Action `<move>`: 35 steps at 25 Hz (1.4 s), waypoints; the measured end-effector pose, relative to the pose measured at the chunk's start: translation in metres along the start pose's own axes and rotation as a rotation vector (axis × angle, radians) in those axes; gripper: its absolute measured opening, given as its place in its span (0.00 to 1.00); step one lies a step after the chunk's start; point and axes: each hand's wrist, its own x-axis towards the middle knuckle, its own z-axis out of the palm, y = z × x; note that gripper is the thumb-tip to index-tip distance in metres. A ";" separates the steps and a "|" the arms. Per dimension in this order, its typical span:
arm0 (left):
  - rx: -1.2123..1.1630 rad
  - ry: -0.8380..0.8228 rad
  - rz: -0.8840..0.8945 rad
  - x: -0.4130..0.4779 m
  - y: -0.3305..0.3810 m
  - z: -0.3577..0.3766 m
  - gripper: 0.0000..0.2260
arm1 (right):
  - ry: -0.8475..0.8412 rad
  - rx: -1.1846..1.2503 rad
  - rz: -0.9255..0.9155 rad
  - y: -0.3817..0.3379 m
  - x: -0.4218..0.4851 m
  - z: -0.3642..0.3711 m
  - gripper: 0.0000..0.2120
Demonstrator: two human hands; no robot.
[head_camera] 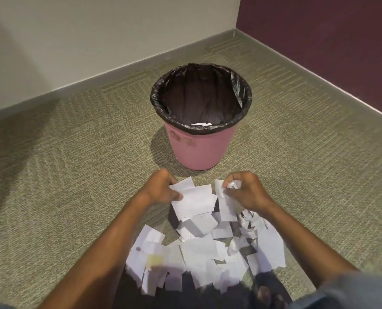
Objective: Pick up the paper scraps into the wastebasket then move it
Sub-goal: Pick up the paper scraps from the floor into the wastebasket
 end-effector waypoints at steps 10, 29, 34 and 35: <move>-0.098 0.009 0.160 -0.010 0.067 -0.108 0.06 | 0.171 0.204 -0.077 -0.083 -0.010 -0.071 0.08; -0.344 0.538 -0.040 0.083 0.094 -0.157 0.13 | 0.452 0.268 -0.147 -0.152 0.128 -0.102 0.09; -0.285 0.470 0.039 0.081 0.098 -0.150 0.13 | 0.374 0.262 -0.207 -0.145 0.133 -0.095 0.10; -0.297 0.440 0.067 0.079 0.099 -0.148 0.14 | 0.346 0.266 -0.228 -0.145 0.134 -0.094 0.10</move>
